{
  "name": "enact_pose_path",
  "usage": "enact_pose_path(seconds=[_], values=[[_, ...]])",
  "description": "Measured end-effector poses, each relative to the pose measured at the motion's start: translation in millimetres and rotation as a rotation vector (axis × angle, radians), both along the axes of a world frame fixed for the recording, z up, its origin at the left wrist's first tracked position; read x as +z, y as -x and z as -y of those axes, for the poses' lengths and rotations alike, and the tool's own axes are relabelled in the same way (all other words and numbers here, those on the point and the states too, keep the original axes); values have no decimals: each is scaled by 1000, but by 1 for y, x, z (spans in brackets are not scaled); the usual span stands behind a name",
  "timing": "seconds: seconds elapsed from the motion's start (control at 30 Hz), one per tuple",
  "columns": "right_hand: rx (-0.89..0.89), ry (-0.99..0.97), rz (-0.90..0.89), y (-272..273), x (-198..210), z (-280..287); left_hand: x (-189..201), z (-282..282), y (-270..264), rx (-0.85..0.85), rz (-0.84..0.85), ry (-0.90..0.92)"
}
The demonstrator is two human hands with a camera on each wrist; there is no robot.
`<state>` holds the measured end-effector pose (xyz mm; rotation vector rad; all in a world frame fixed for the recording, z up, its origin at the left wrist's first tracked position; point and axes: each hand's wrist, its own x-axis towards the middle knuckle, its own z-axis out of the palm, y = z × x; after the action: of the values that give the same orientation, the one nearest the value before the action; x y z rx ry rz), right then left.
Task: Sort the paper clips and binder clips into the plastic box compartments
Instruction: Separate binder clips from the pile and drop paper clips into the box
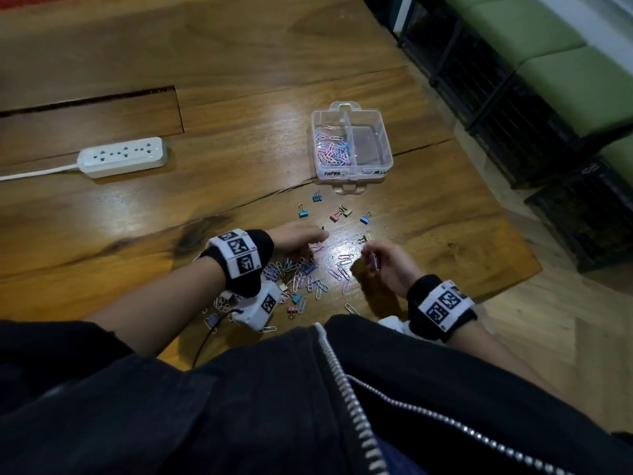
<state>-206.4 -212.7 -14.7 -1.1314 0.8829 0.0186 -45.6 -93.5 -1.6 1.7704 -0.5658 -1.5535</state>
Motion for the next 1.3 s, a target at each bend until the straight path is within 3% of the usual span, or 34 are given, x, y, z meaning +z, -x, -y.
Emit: enact_pose_path(seconds=[0.07, 0.17, 0.27, 0.33, 0.4, 0.5, 0.6, 0.67, 0.73, 0.8, 0.93, 1.07, 1.13, 1.3], values=[[185, 319, -101, -5, -7, -7, 0, -6, -5, 214, -228, 51], [473, 801, -259, -10, -17, -14, 2, -17, -8, 327, -471, 185], [603, 977, -309, -15, -15, -17, 7, -27, -10, 361, -572, 254], [661, 1001, -265, -18, -14, -19, 8, -33, -11, 352, -506, 226], [729, 1016, -247, -20, -12, -23, 7, -35, -10, 275, -296, 125], [819, 1038, -271, -21, -12, -29, 6, -40, -2, -52, 298, -30], [884, 1111, -308, -18, -15, -32, 1, -48, 12, -368, 748, -97], [885, 1149, -320, -17, -15, -32, -2, -49, 20, -488, 961, -183], [897, 1166, -336, -19, -13, -30, -4, -46, 27, -519, 1051, -277], [830, 1110, -335, -23, -12, -27, -4, -39, 35, -549, 1101, -346], [470, 762, -227, -22, -6, -14, -5, -30, 43, -568, 1140, -395], [217, 175, -53, -11, 6, -2, -8, -30, 37, -541, 1094, -349], [123, -18, -22, -8, 12, 1, -10, -33, 34, -542, 1082, -295], [100, -81, -52, -4, 19, 2, -13, -43, 23, -440, 944, -154]])
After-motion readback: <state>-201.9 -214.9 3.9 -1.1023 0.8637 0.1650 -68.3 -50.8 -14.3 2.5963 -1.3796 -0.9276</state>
